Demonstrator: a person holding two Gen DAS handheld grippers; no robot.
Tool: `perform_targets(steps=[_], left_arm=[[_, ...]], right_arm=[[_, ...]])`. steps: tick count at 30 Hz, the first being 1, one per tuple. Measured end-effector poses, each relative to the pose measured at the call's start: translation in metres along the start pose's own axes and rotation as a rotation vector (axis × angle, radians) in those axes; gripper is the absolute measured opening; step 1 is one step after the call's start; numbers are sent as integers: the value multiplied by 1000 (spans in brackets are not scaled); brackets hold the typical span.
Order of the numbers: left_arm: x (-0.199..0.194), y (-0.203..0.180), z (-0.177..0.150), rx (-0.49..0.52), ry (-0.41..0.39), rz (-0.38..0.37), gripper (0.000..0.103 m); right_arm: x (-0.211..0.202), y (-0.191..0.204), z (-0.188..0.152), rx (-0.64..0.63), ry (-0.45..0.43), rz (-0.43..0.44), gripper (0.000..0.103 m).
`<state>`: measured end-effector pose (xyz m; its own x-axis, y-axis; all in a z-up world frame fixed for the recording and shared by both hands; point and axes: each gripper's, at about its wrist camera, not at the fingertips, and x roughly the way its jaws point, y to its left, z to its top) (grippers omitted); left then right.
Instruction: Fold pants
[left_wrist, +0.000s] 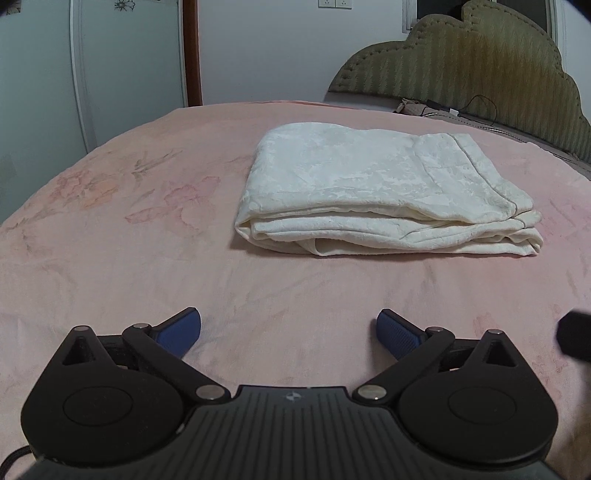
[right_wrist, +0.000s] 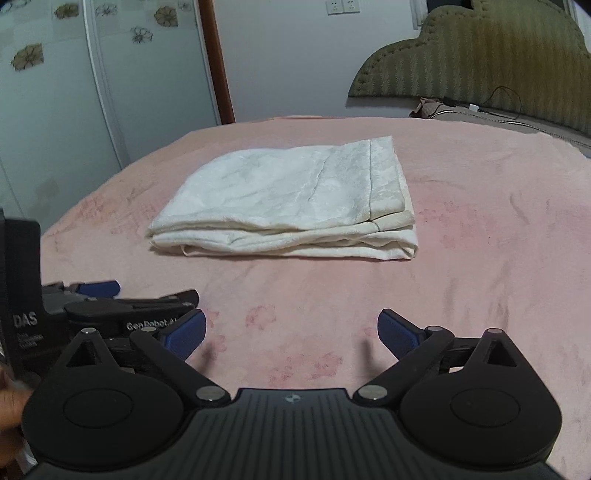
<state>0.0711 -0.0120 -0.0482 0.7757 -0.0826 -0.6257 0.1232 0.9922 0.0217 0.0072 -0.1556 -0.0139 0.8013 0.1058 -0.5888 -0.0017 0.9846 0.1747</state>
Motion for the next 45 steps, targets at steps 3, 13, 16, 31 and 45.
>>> perform_targets(steps=[3, 13, 16, 31, 45], left_arm=[[0, 0, 0, 0, 0, 0, 103], [0, 0, 0, 0, 0, 0, 103], [0, 0, 0, 0, 0, 0, 103], [0, 0, 0, 1, 0, 1, 103], [-5, -3, 0, 3, -17, 18, 103]], right_arm=[[-14, -4, 6, 46, -37, -6, 100], [-39, 4, 31, 234, -91, 218, 103], [-25, 4, 30, 157, -117, 40, 103], [54, -10, -17, 3, 16, -212, 103], [55, -5, -19, -17, 26, -197, 103]])
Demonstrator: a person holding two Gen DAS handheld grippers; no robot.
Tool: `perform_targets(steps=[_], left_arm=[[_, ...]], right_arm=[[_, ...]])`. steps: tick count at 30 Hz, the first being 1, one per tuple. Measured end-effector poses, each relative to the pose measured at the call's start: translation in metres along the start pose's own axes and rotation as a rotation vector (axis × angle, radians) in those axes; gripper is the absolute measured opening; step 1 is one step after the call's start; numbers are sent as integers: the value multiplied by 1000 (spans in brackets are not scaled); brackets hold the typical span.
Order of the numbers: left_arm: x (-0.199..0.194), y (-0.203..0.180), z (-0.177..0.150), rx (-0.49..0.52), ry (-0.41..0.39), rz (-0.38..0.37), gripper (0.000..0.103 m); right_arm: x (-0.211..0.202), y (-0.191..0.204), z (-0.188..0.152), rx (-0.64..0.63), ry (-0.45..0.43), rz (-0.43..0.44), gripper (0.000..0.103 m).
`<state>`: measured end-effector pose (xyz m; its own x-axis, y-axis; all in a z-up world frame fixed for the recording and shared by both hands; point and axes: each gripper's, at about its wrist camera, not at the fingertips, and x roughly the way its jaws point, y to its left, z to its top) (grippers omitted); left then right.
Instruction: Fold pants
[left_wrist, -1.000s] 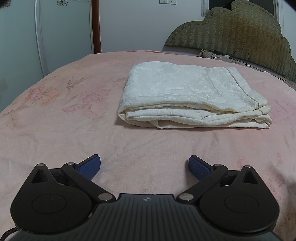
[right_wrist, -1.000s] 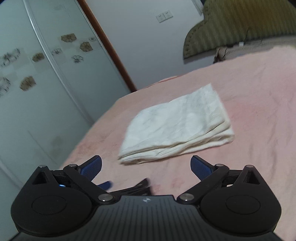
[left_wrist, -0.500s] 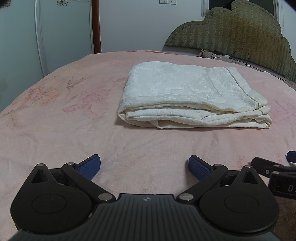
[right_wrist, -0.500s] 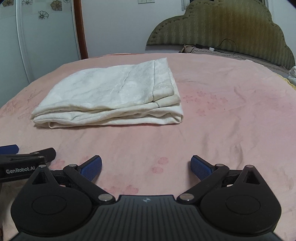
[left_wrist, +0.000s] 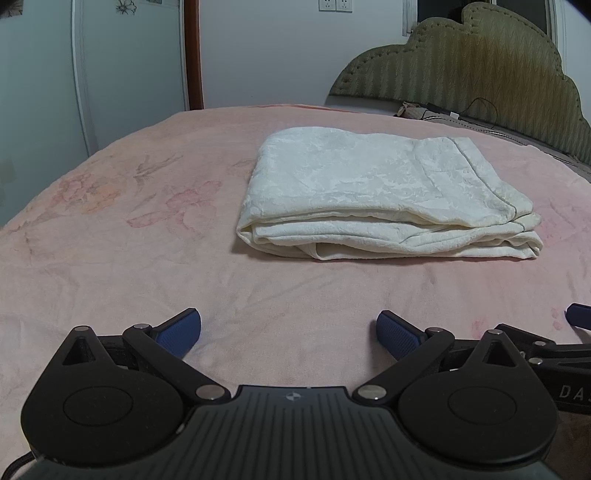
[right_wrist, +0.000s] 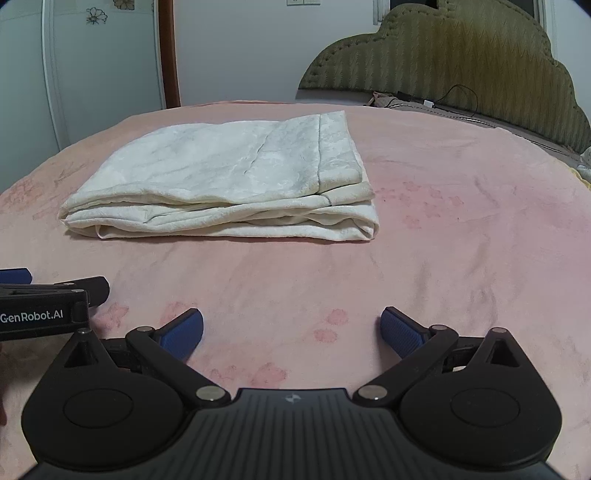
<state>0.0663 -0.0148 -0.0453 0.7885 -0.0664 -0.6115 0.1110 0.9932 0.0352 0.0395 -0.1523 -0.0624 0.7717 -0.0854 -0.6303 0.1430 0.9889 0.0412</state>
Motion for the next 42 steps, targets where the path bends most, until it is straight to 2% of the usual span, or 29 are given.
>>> perform_targets(steps=[3, 8, 31, 36, 39, 42], left_arm=[[-1, 2, 2, -5, -3, 31, 103], [4, 9, 4, -38, 19, 4, 103], [5, 7, 2, -6, 10, 18, 103], [0, 6, 2, 14, -15, 3, 102], [2, -1, 2, 46, -4, 17, 103], [4, 0, 2, 37, 6, 8, 103]], right_arm=[[0, 2, 0, -5, 2, -6, 103], [0, 0, 0, 0, 1, -4, 103], [0, 0, 0, -2, 1, -5, 103], [3, 2, 3, -8, 4, -14, 103], [4, 4, 5, -24, 0, -17, 103], [5, 0, 4, -7, 4, -3, 103]])
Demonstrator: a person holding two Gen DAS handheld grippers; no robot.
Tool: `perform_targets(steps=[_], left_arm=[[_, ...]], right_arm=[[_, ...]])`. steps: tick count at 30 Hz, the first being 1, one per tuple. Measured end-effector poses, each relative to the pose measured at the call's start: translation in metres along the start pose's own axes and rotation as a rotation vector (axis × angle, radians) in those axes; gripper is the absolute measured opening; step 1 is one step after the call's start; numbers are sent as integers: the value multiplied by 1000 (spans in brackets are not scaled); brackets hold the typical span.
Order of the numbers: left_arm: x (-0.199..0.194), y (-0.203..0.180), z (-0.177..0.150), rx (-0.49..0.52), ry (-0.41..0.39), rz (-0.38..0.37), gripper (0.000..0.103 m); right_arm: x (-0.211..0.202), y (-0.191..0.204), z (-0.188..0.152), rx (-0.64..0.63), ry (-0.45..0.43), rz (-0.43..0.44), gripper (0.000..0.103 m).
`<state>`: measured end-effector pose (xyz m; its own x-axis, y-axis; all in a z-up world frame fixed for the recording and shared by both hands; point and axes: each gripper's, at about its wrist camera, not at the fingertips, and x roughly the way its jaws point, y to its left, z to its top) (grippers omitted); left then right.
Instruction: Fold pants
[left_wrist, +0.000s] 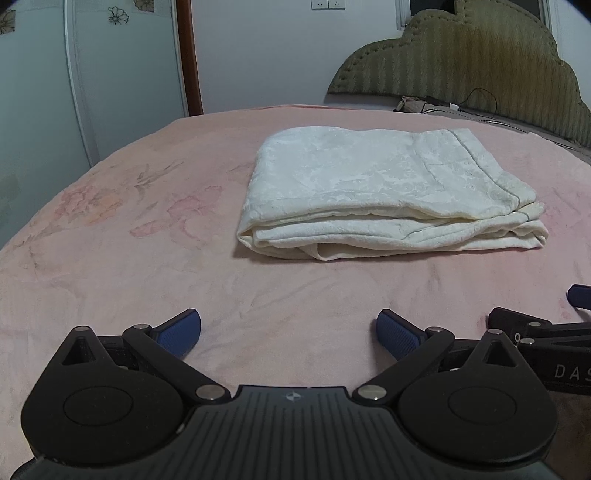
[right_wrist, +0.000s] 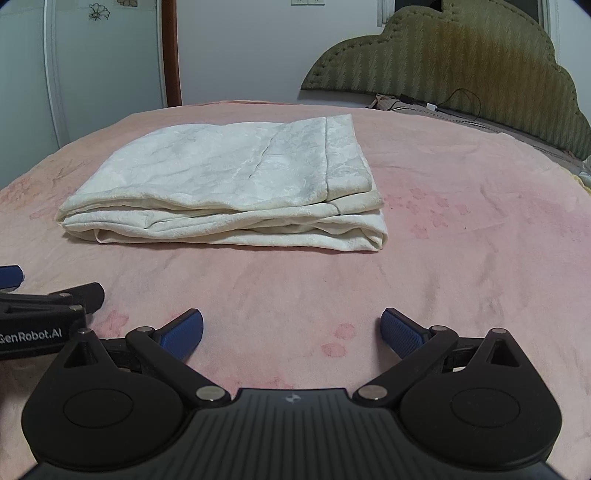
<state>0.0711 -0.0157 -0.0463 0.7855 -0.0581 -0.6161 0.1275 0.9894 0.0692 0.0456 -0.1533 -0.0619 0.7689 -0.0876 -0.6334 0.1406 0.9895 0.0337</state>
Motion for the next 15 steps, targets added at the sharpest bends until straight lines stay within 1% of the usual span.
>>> perform_targets(steps=[3, 15], left_arm=[[2, 7, 0, -42, 10, -25, 103], [1, 4, -1, -34, 5, -14, 103]], right_arm=[[1, 1, 1, 3, 1, 1, 103], [2, 1, 4, 8, -2, -5, 103]])
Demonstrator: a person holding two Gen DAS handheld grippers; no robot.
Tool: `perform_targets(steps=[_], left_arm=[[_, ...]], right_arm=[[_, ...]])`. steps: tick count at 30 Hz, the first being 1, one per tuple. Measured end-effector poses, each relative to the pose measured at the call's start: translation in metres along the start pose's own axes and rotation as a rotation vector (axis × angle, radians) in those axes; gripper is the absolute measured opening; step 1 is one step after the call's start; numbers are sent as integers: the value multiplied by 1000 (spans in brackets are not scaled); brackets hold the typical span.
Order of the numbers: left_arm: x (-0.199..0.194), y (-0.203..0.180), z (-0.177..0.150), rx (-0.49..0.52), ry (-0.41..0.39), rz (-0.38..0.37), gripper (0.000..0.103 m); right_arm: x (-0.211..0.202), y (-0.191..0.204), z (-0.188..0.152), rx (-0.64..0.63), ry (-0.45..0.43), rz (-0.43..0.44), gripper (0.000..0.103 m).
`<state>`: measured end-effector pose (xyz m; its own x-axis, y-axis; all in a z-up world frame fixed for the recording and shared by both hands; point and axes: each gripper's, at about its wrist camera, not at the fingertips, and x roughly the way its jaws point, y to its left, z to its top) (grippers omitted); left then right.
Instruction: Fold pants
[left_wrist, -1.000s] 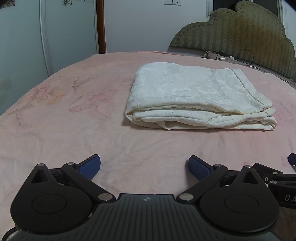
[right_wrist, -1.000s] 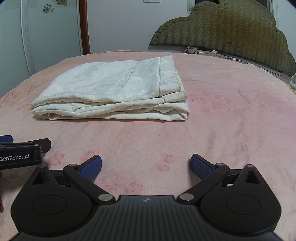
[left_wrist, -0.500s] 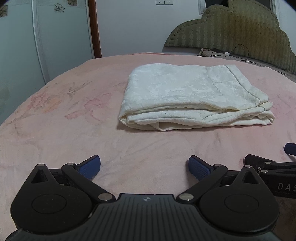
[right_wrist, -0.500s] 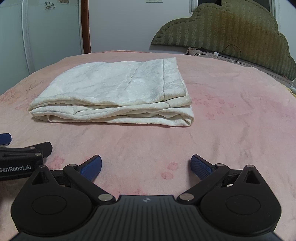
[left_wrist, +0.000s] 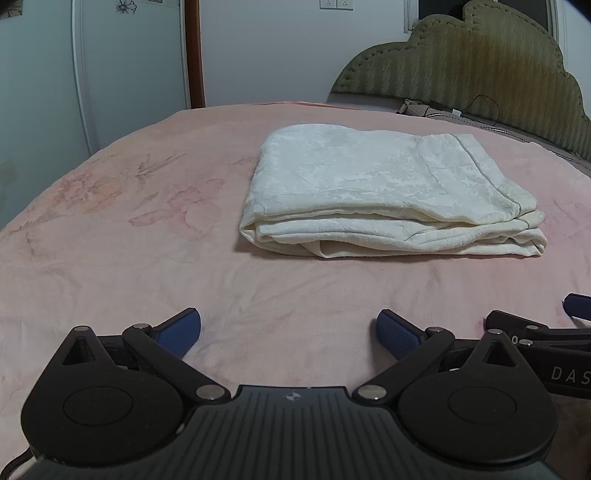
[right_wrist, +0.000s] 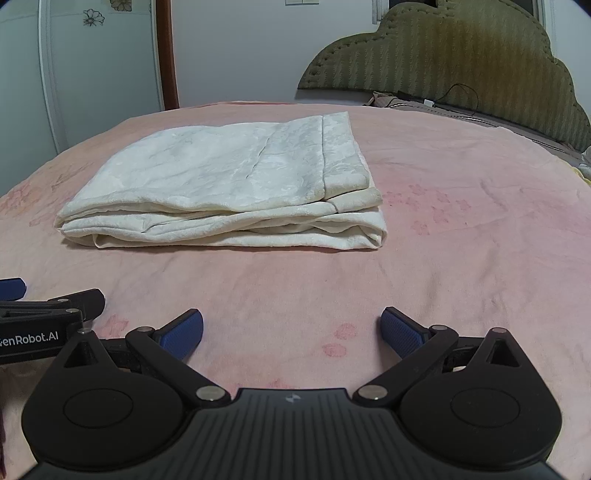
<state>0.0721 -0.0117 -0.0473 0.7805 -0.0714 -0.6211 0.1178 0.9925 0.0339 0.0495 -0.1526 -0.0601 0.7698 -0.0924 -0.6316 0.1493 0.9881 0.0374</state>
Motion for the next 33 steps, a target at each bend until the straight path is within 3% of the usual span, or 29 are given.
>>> perform_targets(steps=[19, 27, 33], left_arm=[[0, 2, -1, -1, -1, -1, 103], [-1, 1, -1, -2, -1, -1, 103], [0, 1, -1, -2, -1, -1, 103]], right_arm=[[0, 1, -1, 3, -4, -2, 103], [-10, -5, -4, 52, -72, -33, 103], [-9, -6, -3, 56, -70, -39, 103]])
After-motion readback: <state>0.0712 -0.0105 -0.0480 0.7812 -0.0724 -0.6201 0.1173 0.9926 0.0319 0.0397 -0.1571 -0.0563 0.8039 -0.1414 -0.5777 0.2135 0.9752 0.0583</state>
